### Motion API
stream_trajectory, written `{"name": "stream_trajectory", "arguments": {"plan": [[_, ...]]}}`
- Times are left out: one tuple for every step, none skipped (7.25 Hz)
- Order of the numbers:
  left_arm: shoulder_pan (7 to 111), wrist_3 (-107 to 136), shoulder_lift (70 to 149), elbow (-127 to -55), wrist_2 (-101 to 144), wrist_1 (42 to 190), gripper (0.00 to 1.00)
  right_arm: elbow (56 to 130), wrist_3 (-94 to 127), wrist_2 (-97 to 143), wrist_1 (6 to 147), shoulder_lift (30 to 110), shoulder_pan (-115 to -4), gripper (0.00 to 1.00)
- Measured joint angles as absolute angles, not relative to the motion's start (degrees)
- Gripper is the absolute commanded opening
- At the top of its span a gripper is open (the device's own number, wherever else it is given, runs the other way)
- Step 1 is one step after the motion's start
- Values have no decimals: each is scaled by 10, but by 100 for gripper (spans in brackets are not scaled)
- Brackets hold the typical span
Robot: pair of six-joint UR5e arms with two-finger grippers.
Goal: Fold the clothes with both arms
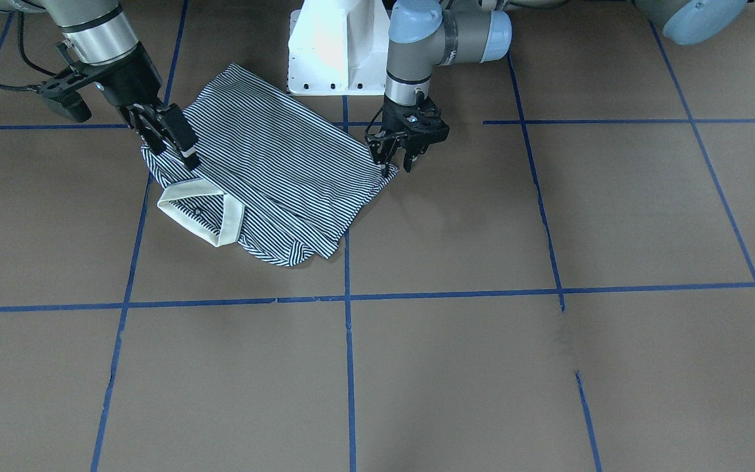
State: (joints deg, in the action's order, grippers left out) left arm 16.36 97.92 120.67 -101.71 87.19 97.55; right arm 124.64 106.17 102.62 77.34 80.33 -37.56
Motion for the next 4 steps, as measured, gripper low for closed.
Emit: {"name": "stream_trajectory", "arguments": {"plan": [[163,979,1208,-1016,872,976,26,1247,1062,1027,773,803,-376,100],[163,979,1209,-1015,872,975,9,1247,1062,1027,773,803,-377,100],[161,979,1210,-1015,872,975,0,1247,1062,1027,774,803,-377,100],[160,979,1210,-1015,873,975,0,1247,1062,1027,774,803,-377,100]]}}
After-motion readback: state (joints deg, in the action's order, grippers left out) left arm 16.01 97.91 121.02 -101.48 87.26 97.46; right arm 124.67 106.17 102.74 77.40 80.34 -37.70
